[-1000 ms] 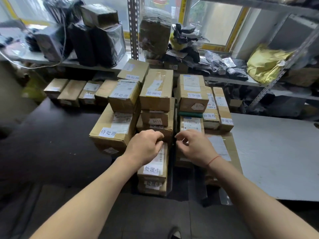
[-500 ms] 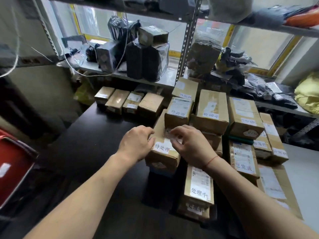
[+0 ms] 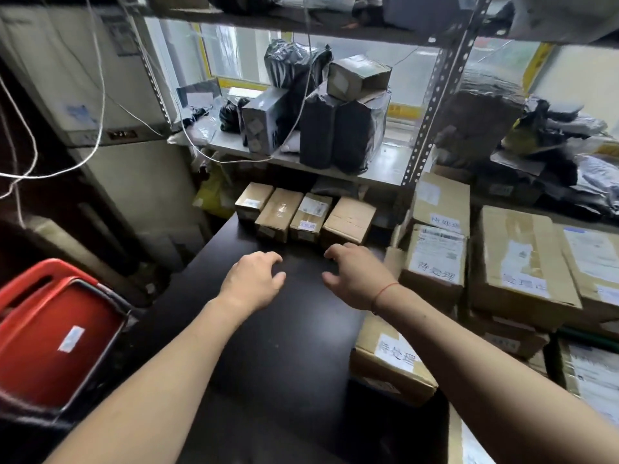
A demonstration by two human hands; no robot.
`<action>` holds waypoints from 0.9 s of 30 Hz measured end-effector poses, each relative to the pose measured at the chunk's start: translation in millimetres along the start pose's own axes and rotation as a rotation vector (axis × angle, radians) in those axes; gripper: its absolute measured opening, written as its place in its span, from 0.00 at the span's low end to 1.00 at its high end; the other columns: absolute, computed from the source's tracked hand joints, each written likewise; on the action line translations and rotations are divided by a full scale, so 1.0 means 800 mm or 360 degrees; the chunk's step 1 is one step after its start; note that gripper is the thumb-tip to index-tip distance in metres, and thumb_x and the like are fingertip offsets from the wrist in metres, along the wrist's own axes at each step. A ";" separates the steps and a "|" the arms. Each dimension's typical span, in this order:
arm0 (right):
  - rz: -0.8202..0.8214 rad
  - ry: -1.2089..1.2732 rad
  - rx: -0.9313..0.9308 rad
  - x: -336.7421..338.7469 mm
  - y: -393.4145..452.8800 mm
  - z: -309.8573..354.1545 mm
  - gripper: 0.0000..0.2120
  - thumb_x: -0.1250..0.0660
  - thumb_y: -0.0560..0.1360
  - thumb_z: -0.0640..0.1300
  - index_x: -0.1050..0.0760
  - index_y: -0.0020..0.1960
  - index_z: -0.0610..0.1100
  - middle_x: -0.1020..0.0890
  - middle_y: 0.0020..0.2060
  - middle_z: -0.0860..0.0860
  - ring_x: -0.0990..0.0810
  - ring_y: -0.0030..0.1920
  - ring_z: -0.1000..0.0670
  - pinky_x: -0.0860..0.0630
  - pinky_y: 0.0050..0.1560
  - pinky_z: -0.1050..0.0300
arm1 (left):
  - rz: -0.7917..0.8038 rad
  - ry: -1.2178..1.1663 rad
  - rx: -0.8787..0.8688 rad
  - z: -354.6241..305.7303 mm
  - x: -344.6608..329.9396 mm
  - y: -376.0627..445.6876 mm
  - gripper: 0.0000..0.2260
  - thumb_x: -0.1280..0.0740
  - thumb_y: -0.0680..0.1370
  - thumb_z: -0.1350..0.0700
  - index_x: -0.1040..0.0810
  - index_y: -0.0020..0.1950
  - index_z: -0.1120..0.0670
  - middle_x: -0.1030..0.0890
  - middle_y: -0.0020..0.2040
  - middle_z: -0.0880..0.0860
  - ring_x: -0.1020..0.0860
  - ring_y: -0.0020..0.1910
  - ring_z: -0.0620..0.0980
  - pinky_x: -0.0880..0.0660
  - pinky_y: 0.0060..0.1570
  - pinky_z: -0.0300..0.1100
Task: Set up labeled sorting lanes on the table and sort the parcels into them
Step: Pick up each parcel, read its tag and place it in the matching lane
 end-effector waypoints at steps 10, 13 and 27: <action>0.0072 0.0104 -0.0467 -0.052 0.140 0.052 0.21 0.32 0.81 0.52 0.23 0.72 0.47 0.19 0.65 0.47 0.20 0.64 0.45 0.22 0.67 0.50 | 0.0206 -0.0129 -0.0277 0.098 0.006 0.169 0.23 0.33 0.83 0.47 0.27 0.78 0.50 0.22 0.72 0.53 0.24 0.71 0.56 0.28 0.69 0.51; 0.0060 0.0152 -0.0624 -0.067 0.170 0.054 0.21 0.31 0.80 0.51 0.23 0.72 0.47 0.18 0.66 0.47 0.19 0.65 0.45 0.22 0.67 0.48 | 0.0250 -0.0172 -0.0370 0.097 0.000 0.219 0.23 0.32 0.83 0.48 0.27 0.78 0.51 0.21 0.72 0.54 0.24 0.70 0.56 0.28 0.68 0.50; 0.0100 0.0307 -0.1085 -0.084 0.289 -0.068 0.17 0.32 0.80 0.47 0.21 0.67 0.44 0.15 0.59 0.44 0.18 0.58 0.43 0.21 0.60 0.51 | 0.0559 -0.0246 -0.0452 0.017 -0.109 0.383 0.24 0.33 0.83 0.51 0.29 0.78 0.54 0.24 0.74 0.58 0.26 0.72 0.60 0.29 0.70 0.53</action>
Point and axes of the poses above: each hand's wrist, its own y-axis towards the middle knuckle, its own x-axis out of the back of the hand, z = x × y, the point moved 1 cm from there along y, towards the middle knuckle
